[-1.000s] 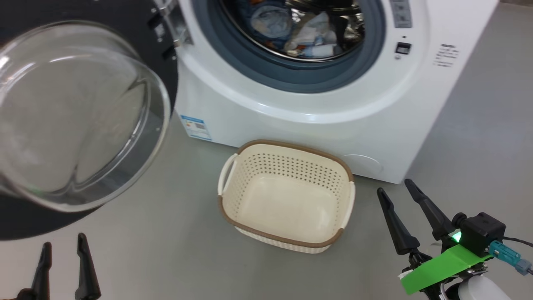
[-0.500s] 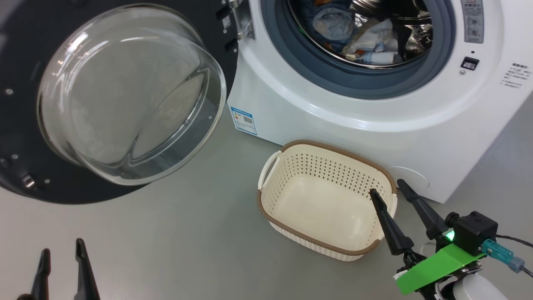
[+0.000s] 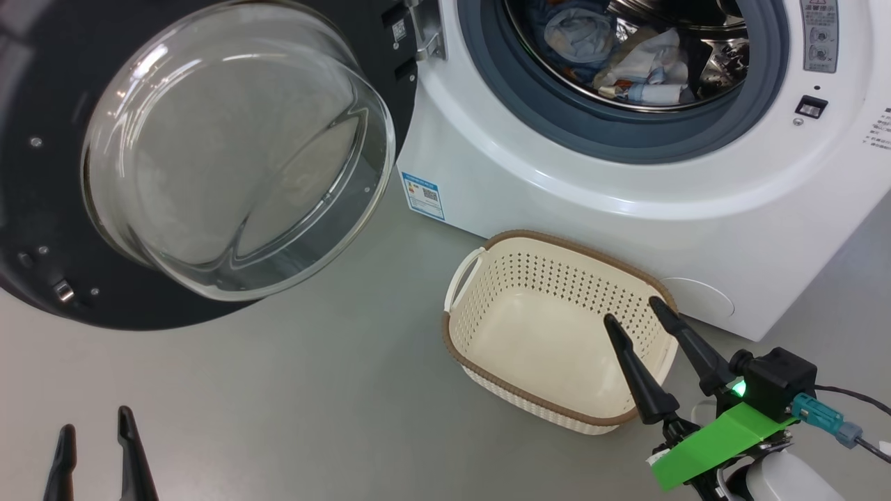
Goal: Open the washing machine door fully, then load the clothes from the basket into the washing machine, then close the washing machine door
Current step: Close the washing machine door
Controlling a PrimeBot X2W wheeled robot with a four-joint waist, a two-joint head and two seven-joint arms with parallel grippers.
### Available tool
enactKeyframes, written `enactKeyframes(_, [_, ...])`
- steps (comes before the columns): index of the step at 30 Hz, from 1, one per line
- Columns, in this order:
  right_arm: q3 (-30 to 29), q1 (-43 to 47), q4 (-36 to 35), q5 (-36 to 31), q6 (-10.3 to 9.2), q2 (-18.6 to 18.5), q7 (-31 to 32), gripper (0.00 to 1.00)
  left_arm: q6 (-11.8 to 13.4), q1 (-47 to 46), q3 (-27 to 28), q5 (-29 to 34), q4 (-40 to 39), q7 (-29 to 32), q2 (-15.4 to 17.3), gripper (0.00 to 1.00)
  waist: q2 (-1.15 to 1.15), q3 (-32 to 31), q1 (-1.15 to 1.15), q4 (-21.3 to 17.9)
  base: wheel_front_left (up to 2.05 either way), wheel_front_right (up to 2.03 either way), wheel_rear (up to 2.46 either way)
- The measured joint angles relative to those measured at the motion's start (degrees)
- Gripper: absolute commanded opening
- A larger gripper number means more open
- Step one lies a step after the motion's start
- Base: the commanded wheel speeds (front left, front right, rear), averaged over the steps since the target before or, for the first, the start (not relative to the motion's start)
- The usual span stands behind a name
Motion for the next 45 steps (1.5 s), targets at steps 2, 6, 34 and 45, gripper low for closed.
enactKeyframes(2, [0.24,-0.16,0.08,0.01,0.00,-0.09,0.00,1.00,0.20,0.00,0.04,-0.49,-0.26,0.00,0.00,1.00,0.00,0.25,0.00,0.06,0.00,0.00,0.00])
enactKeyframes(6, [0.33,-0.42,0.22,0.19,0.00,-0.38,0.00,1.00,0.51,0.00,0.05,-0.76,-0.37,0.00,0.00,1.00,0.00,0.59,0.00,0.13,0.00,0.00,0.00])
enactKeyframes(34, [-1.44,-0.56,0.08,0.32,0.00,0.79,0.00,1.00,-4.91,-23.47,10.23,-47.35,1.20,2.67,17.79,0.00,0.00,1.61,0.00,-0.78,0.00,0.00,0.00])
enactKeyframes(45, [-0.78,-0.57,-0.02,0.32,0.00,0.48,0.00,1.00,-4.91,-34.54,9.82,-64.08,24.28,19.13,28.56,0.00,0.00,2.48,0.00,-2.84,0.00,0.00,0.00])
